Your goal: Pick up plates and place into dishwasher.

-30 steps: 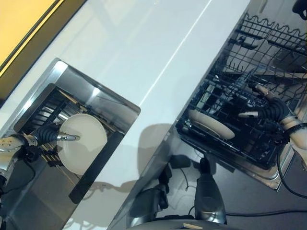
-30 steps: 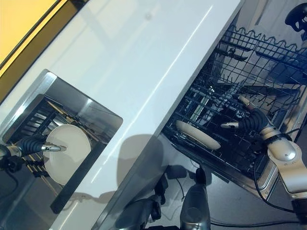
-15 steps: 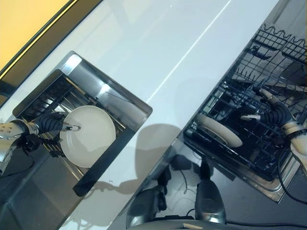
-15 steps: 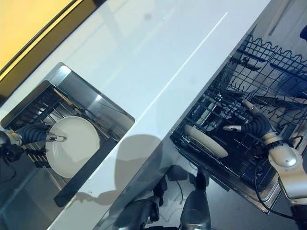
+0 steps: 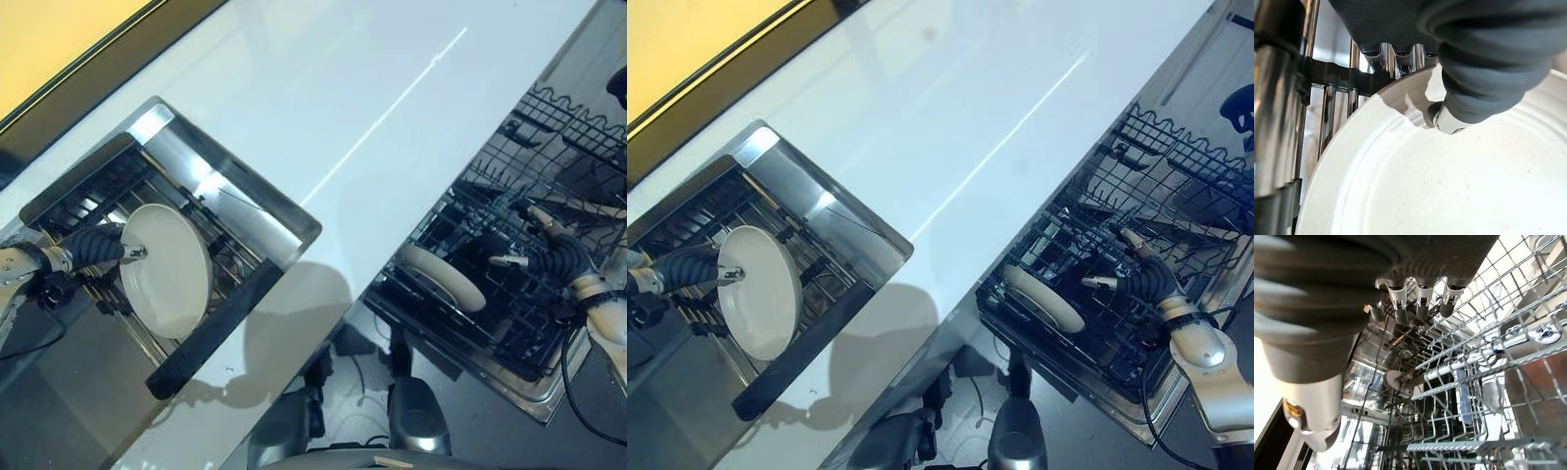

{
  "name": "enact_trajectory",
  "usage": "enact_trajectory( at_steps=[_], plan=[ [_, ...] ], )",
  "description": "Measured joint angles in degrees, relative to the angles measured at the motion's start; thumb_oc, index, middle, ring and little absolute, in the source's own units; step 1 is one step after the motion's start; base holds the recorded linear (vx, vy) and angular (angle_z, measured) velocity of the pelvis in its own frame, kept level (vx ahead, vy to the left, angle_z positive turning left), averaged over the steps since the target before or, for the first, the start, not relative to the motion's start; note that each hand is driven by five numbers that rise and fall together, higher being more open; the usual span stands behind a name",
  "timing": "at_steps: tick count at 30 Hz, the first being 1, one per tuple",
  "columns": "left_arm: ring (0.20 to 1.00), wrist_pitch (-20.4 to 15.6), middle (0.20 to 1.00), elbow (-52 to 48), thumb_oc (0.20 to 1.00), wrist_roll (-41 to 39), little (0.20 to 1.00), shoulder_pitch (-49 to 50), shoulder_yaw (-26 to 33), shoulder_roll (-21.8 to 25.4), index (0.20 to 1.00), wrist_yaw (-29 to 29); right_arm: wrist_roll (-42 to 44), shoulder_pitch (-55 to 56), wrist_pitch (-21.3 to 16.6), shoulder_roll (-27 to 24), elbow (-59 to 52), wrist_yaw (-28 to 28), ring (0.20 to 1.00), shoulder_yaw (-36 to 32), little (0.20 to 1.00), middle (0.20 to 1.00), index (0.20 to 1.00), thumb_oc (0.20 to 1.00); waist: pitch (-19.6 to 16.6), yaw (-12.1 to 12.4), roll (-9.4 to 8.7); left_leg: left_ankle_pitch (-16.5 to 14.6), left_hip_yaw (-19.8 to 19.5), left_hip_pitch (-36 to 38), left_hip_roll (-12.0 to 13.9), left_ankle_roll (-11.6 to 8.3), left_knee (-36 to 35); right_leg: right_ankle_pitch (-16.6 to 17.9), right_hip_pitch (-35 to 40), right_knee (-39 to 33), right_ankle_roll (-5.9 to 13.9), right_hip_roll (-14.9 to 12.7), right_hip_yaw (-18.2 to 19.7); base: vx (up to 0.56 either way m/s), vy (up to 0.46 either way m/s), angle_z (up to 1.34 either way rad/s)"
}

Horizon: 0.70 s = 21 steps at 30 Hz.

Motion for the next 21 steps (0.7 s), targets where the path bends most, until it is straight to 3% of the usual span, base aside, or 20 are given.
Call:
enact_trajectory(
  at_steps=[8, 13, 17, 21],
  plan=[
    [0.200, -0.2, 0.200, -3.4, 0.200, 0.0, 0.200, 3.2, 6.3, -1.1, 0.200, 0.0, 0.9, 1.8, -1.2, 0.3, -1.3, 0.1, 1.000, -0.2, 1.000, 1.000, 1.000, 1.000, -3.1, 1.1, -0.15, 0.0, 0.0, 0.4, 0.2, -0.09, -0.3, 0.1, 0.8, -0.8, -0.06, 0.1, -0.6, 0.01, -0.051, 0.02],
    [0.200, -2.9, 0.200, -6.5, 0.200, 3.4, 0.200, 7.5, 11.6, -4.4, 0.200, 3.3, 1.0, 2.3, -1.1, 0.4, -1.7, 0.9, 1.000, -0.9, 1.000, 1.000, 1.000, 1.000, -4.6, 1.1, -0.01, 0.0, 0.0, 1.5, 0.4, -0.23, -0.5, 0.2, 2.1, -1.4, -0.11, 0.3, -0.8, 0.00, -0.023, 0.00],
    [0.200, -3.7, 0.200, -8.5, 0.200, 4.6, 0.200, 10.7, 16.2, -8.2, 0.200, 4.9, 1.0, 4.0, -1.0, 0.5, -1.8, 2.2, 1.000, -2.8, 1.000, 1.000, 1.000, 1.000, -7.2, 1.2, 0.69, -0.1, 0.0, 1.5, 0.6, -0.37, -0.7, 0.1, 2.2, -2.2, -0.23, 0.5, -0.9, -0.02, -0.042, -0.01],
    [0.200, -4.1, 0.200, -9.3, 0.200, 4.6, 0.200, 12.2, 17.5, -8.7, 0.200, 5.2, 1.0, 4.6, -1.0, 0.5, -1.8, 2.6, 1.000, -2.9, 1.000, 1.000, 1.000, 1.000, -8.8, 1.4, 1.94, -0.2, 0.0, 1.4, 0.8, -0.48, -0.6, 0.1, 2.2, -2.4, -0.32, 0.6, -0.9, 0.00, 0.000, 0.00]
  ],
)
